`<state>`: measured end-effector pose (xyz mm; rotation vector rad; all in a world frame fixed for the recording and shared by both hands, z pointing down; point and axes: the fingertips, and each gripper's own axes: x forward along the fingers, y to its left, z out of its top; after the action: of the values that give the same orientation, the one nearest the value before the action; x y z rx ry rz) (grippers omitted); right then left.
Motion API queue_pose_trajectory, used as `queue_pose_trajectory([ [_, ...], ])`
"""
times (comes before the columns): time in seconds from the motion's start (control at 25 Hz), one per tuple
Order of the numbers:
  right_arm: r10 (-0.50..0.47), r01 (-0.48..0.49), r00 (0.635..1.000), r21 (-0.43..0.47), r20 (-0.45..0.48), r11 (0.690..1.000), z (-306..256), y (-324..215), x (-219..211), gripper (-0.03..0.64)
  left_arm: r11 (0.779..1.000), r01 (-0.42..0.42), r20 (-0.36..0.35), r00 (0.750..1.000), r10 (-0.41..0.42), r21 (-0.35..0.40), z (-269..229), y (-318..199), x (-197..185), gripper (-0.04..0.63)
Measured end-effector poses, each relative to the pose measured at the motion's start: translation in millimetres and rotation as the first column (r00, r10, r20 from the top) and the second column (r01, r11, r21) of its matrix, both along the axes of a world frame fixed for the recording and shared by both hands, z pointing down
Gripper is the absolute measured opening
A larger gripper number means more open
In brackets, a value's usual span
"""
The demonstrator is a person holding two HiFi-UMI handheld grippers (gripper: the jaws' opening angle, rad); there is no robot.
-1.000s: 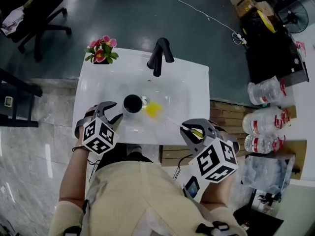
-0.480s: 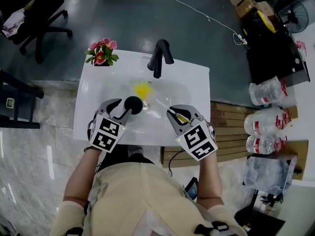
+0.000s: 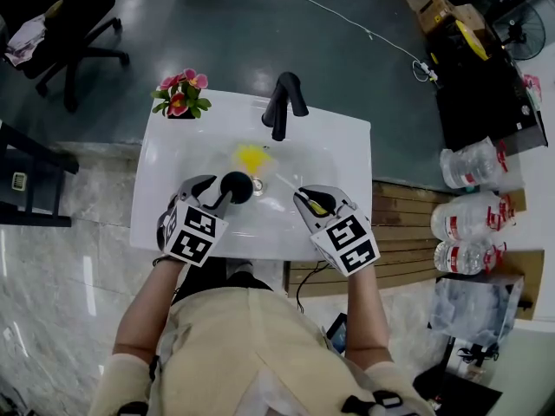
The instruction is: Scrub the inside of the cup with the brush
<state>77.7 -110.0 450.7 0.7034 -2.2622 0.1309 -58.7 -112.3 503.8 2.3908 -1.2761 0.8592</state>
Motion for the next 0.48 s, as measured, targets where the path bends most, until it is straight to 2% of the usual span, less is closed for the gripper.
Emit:
queue_pose_trajectory([
  [0.08, 0.026, -0.026, 1.0, -0.018, 0.011, 1.0, 1, -1, 3, 0.049, 1.0, -0.008, 0.017, 1.0, 0.008, 0.004, 0, -1, -1, 0.153],
  [0.48, -0.055, 0.051, 0.997, -0.07, -0.053, 0.996, 24, 19, 0, 0.049, 0.999, -0.035, 0.067, 0.997, 0.034, 0.012, 1, -7, -6, 0.147],
])
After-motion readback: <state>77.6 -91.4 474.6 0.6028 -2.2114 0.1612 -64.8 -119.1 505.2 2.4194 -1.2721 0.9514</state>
